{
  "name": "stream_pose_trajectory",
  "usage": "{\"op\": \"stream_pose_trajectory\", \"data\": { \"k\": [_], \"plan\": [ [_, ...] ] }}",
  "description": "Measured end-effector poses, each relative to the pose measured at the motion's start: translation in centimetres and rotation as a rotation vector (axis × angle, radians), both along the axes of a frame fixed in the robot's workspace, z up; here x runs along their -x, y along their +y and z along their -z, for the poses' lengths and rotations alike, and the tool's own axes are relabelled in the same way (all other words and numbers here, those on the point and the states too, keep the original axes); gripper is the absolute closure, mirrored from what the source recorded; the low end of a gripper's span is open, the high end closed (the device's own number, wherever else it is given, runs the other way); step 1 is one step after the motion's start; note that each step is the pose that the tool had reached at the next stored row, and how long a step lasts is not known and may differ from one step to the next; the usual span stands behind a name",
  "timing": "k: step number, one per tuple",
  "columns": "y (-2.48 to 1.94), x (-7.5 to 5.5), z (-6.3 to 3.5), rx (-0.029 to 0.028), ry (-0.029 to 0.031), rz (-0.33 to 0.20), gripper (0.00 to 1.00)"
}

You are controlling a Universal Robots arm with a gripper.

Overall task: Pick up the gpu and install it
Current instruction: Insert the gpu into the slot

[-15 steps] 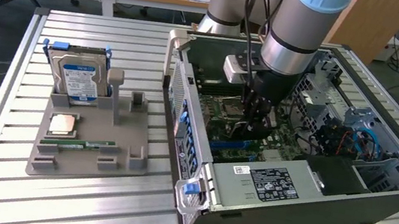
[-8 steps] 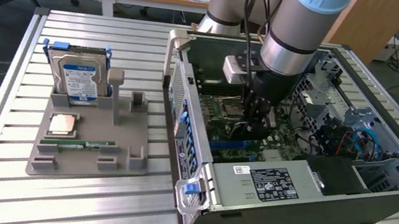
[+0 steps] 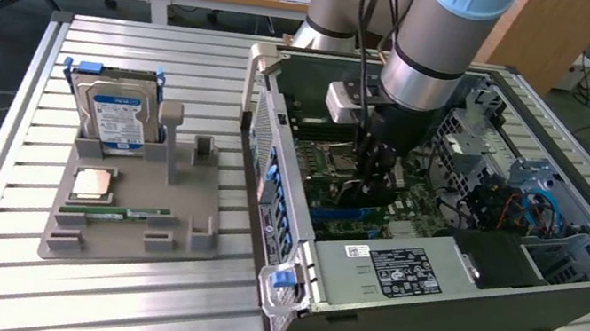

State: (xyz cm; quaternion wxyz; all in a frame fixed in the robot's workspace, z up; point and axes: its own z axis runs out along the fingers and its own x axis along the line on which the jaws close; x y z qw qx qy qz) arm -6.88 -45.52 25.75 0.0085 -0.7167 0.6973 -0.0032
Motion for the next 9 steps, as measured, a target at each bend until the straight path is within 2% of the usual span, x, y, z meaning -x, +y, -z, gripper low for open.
{"op": "stream_pose_trajectory", "data": {
  "k": [9],
  "plan": [
    [0.0, 0.34, 0.01, 0.0, 0.0, 0.0, 0.74]
  ]
}}
